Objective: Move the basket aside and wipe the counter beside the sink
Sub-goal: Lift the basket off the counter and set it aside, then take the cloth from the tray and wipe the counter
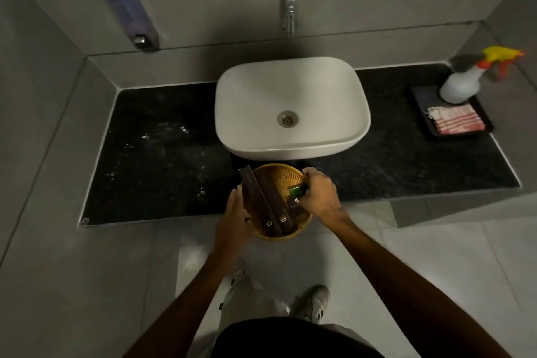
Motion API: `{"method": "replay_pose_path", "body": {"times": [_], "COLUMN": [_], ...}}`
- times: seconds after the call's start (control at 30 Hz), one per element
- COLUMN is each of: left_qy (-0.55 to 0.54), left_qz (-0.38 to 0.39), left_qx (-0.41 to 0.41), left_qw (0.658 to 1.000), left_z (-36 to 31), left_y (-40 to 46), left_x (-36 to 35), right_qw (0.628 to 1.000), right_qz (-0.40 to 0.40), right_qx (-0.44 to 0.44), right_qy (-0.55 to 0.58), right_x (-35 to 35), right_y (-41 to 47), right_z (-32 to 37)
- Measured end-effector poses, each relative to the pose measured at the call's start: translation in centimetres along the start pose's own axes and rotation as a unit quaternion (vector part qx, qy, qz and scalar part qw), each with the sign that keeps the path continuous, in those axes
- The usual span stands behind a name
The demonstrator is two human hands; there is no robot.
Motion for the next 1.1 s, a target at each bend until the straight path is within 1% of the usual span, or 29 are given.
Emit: {"method": "replay_pose_path", "body": {"times": [0.1, 0.23, 0.27, 0.33, 0.4, 0.43, 0.5, 0.53, 0.6, 0.63, 0.7, 0.77, 0.9, 1.03, 1.1], "left_qy": [0.003, 0.021, 0.028, 0.086, 0.143, 0.151, 0.168, 0.18, 0.192, 0.2, 0.214, 0.221, 0.247, 0.291, 0.316], "left_qz": [0.019, 0.023, 0.018, -0.029, -0.076, -0.083, -0.068, -0.058, -0.041, -0.036, -0.028, -0.015, 0.021, 0.08, 0.102], "left_qx": [-0.018, -0.026, -0.021, -0.033, -0.096, -0.136, -0.212, -0.251, -0.316, -0.334, -0.359, -0.375, -0.354, -0.313, -0.296], "left_qw": [1.0, 0.999, 0.999, 0.995, 0.982, 0.976, 0.96, 0.949, 0.928, 0.92, 0.908, 0.9, 0.902, 0.9, 0.896], "left_z": [-1.5, -0.9, -0.8, -0.8, -1.7, -2.6, -5.4, -7.4, -11.8, -14.2, -18.7, -23.0, -31.4, -36.9, -38.7], "left_y": [2.0, 3.9, 4.2, 4.5, 4.8, 5.1, 5.7, 6.1, 7.3, 8.0, 9.6, 11.7, 17.1, 21.9, 23.8], "left_x": [-2.2, -3.7, -4.1, -4.5, -4.9, -5.3, -6.4, -7.2, -9.1, -10.1, -12.4, -15.4, -21.7, -27.2, -29.2], "right_qw": [0.999, 0.997, 0.996, 0.993, 0.985, 0.976, 0.949, 0.94, 0.932, 0.93, 0.931, 0.934, 0.944, 0.946, 0.947], "right_qz": [-0.01, -0.029, -0.04, -0.085, -0.169, -0.211, -0.273, -0.28, -0.269, -0.265, -0.262, -0.262, -0.234, -0.173, -0.148], "right_qx": [-0.039, -0.06, -0.07, -0.069, -0.031, -0.009, 0.014, 0.01, -0.018, -0.036, -0.074, -0.117, -0.199, -0.241, -0.268], "right_qy": [0.012, 0.028, 0.039, 0.046, -0.015, -0.061, -0.155, -0.195, -0.242, -0.252, -0.245, -0.212, -0.12, -0.128, -0.099], "right_x": [0.9, 0.1, -0.1, 0.1, 1.1, 2.0, 4.1, 5.3, 7.9, 9.4, 12.3, 15.7, 22.9, 28.5, 30.3], "right_y": [1.0, 2.0, 2.1, 2.1, 2.2, 2.4, 3.1, 3.5, 4.6, 5.4, 7.0, 8.9, 14.5, 19.9, 21.9], "right_z": [-2.4, -3.6, -3.7, -4.0, -4.8, -5.5, -7.3, -8.5, -11.1, -12.7, -15.8, -19.3, -25.7, -30.6, -32.5]}}
Point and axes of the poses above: each hand's wrist, its own y-axis towards the middle knuckle, its own x-axis out of the back of the hand, z = x × y, the point moved 3 cm from there along y, towards the middle knuckle, and after that the axes turned 1 degree about -y, right-handed, at the moved point
